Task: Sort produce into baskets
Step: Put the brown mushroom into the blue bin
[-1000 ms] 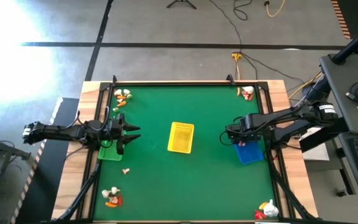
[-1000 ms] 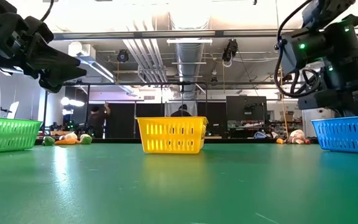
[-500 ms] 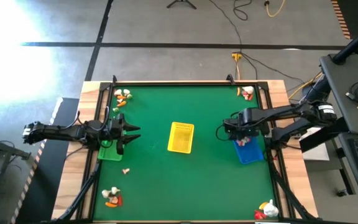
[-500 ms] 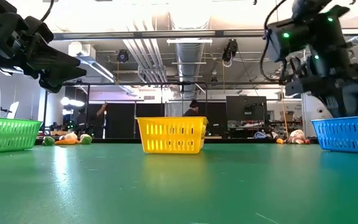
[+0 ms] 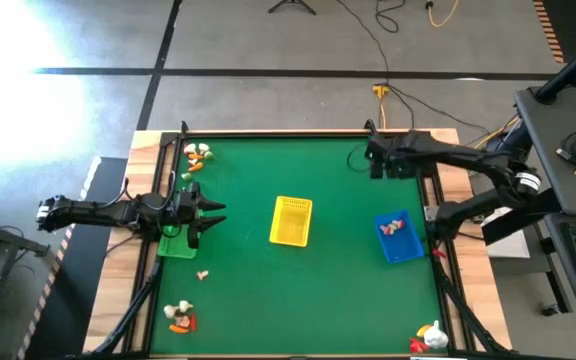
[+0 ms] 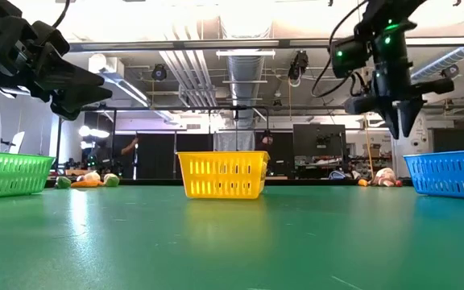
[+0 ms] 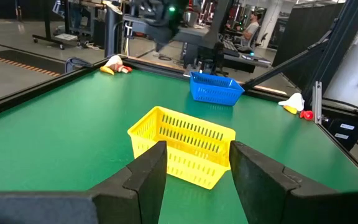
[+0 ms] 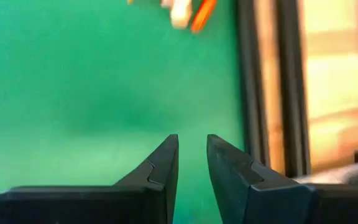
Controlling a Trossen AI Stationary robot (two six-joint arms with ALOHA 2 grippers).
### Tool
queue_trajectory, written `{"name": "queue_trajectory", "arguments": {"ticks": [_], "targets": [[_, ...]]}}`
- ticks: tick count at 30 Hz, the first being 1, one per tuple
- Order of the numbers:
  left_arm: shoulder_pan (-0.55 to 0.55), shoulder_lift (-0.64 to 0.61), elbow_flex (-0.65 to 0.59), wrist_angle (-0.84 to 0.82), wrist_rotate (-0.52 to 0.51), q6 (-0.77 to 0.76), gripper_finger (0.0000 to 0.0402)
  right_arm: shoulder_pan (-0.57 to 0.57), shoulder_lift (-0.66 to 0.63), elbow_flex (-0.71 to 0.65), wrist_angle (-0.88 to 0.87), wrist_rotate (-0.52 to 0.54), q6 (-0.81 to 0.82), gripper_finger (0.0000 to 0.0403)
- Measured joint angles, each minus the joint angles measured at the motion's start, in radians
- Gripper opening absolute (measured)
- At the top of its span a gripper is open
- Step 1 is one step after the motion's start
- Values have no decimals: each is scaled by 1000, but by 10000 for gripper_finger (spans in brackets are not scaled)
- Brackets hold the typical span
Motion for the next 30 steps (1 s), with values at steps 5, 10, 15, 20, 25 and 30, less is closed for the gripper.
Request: {"name": "queue_trajectory", "arguments": {"ticks": [5,10,15,20,25,30], "targets": [[0,0,0,0,0,0,158,-79,0,-7,106,157,43,78],[0,0,0,0,0,0,158,-136,0,-60,306,185,-1,86],[0,0,0,0,0,0,158,-209,52,-77,422,159,-90,107],[0,0,0,0,0,0,158,-269,163,-75,486,99,-89,155],[0,0,0,0,0,0,158,-303,268,-53,496,88,15,192],[0,0,0,0,0,0,158,-324,334,-38,498,88,78,200]]}}
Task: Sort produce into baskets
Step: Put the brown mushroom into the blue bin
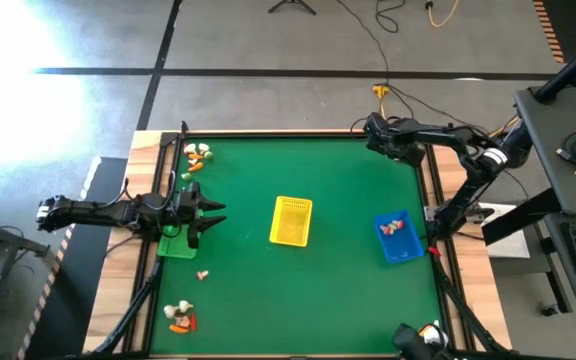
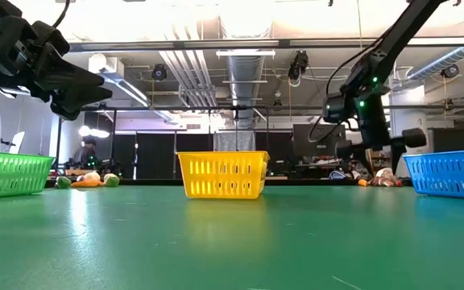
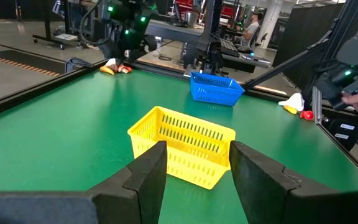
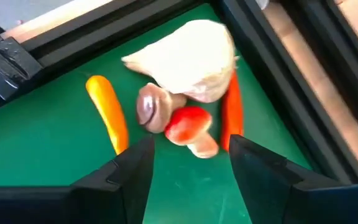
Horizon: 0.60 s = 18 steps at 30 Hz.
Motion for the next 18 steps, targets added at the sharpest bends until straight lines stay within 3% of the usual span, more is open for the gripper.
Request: {"name": "queue_trajectory", "arguments": {"ticks": [10,18], "targets": [[0,0,0,0,0,0,158,-34,70,21,65,1,50,184],[0,0,0,0,0,0,158,-76,78,20,114,1,60,194]]}}
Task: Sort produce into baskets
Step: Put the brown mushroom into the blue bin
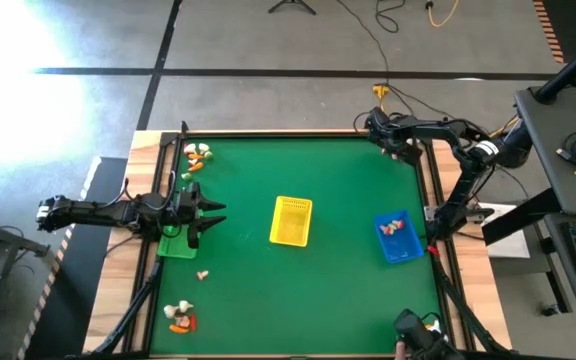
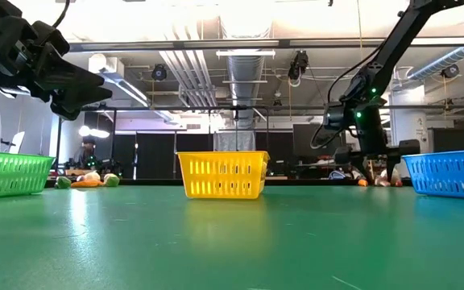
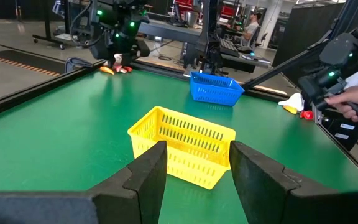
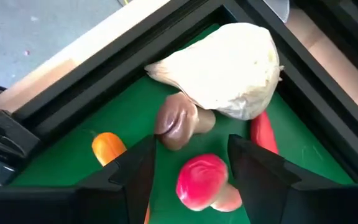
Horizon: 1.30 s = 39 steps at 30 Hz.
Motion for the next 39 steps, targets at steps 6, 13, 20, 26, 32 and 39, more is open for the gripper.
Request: {"name": "queue_trajectory", "arguments": {"ticks": [6,13,20,26,32,39], "targets": [[0,0,0,0,0,0,158,1,-22,0,3,-12,54,196],[0,0,0,0,0,0,158,-3,-18,-1,14,31,92,196],[0,0,0,0,0,0,158,-8,15,-1,36,56,91,194],[0,0,0,0,0,0,158,-7,15,-1,38,61,94,148],[0,0,0,0,0,0,158,-6,11,1,22,28,53,70],[0,0,0,0,0,0,158,20,-32,-1,-53,-38,47,32]]}}
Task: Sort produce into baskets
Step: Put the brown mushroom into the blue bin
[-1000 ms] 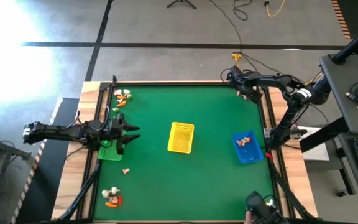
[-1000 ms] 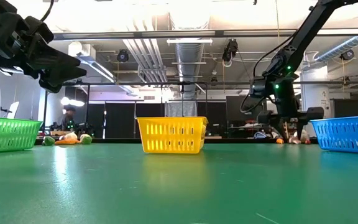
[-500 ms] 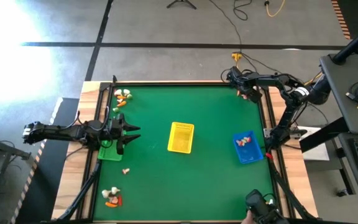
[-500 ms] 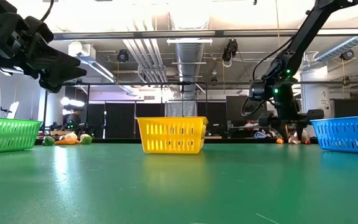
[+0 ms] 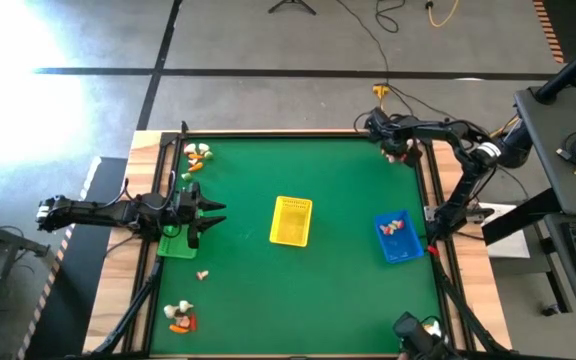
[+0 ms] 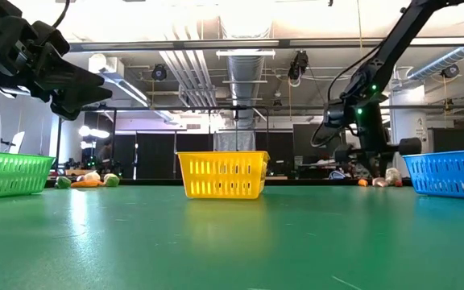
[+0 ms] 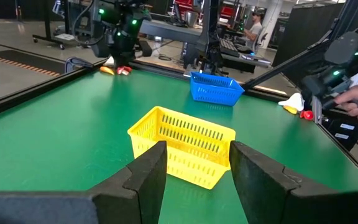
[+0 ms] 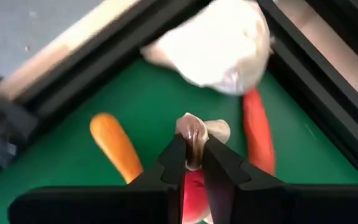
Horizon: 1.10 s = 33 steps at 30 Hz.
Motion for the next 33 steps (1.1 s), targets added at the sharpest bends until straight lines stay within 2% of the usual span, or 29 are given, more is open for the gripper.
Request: {"name": "queue_trajectory", "arguments": {"ticks": [5,10,15,18,20,23,26,30,33], "targets": [[0,0,0,0,0,0,158,63,-52,0,-80,1,0,31],[0,0,0,0,0,0,158,176,-117,-1,-164,2,3,31],[0,0,0,0,0,0,158,347,-221,-1,-261,24,37,30],[0,0,0,0,0,0,158,491,-307,-1,-311,25,44,30],[0,0,0,0,0,0,158,596,-372,-1,-350,-42,28,30],[0,0,0,0,0,0,158,741,-464,-1,-410,-244,5,30],[0,0,0,0,0,0,158,888,-527,-1,-500,-387,100,30],[0,0,0,0,0,0,158,1051,-565,-6,-610,-390,298,30],[0,0,0,0,0,0,158,1111,-564,-32,-621,-385,365,30]]}}
